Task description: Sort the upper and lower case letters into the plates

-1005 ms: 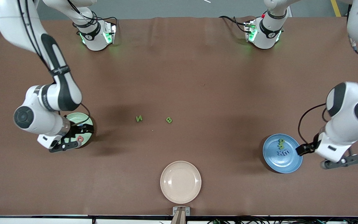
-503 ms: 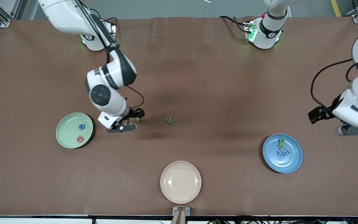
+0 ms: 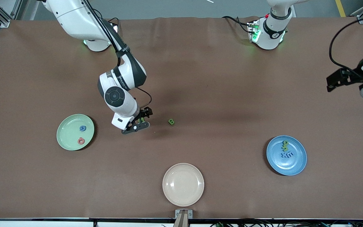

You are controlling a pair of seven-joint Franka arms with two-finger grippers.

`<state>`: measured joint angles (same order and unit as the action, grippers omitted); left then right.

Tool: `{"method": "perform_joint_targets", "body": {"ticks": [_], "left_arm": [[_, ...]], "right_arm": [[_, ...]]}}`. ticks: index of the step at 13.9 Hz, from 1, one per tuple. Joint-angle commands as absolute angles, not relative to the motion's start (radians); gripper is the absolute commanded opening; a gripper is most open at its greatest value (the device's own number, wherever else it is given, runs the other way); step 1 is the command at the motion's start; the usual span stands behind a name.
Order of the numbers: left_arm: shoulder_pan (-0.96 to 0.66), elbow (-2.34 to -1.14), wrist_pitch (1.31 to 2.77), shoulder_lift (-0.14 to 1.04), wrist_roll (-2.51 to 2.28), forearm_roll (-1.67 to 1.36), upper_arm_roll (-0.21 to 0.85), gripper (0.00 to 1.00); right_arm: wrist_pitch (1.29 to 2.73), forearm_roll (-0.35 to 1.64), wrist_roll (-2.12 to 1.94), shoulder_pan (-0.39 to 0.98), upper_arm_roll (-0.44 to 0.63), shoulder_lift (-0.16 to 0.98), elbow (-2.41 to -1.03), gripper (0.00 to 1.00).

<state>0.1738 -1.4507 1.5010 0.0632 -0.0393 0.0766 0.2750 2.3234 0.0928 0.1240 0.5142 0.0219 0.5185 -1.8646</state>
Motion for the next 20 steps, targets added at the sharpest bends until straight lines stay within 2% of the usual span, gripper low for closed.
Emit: {"method": "perform_joint_targets", "body": {"ticks": [1, 2, 4, 6, 7, 10, 20], "left_arm": [[0.135, -1.532, 1.500, -0.006, -0.046, 0.032, 0.222, 1.00], [0.117, -1.560, 1.503, -0.026, -0.057, 0.026, 0.219, 1.00], [0.051, -1.577, 1.503, -0.044, -0.089, 0.023, 0.146, 1.00], [0.055, -1.574, 1.503, -0.040, -0.091, 0.023, 0.144, 1.00], [0.057, -1.568, 1.512, -0.031, -0.089, 0.020, 0.140, 1.00], [0.057, -1.467, 1.548, 0.027, -0.077, 0.032, 0.138, 1.00], [0.057, -1.471, 1.522, 0.028, -0.066, 0.038, 0.138, 1.00]], "right_arm": [[2.433, 0.091, 0.104, 0.511, 0.017, 0.543, -1.923, 1.00], [2.439, 0.091, 0.104, 0.511, 0.017, 0.554, -1.925, 1.00], [2.439, 0.091, 0.103, 0.508, 0.017, 0.560, -1.927, 1.00], [2.441, 0.091, 0.103, 0.515, 0.017, 0.561, -1.934, 1.00], [2.438, 0.091, 0.103, 0.515, 0.017, 0.560, -1.937, 0.97], [2.441, 0.091, 0.103, 0.517, 0.017, 0.560, -1.947, 0.81], [2.441, 0.091, 0.104, 0.517, 0.015, 0.561, -1.954, 0.57]]}}
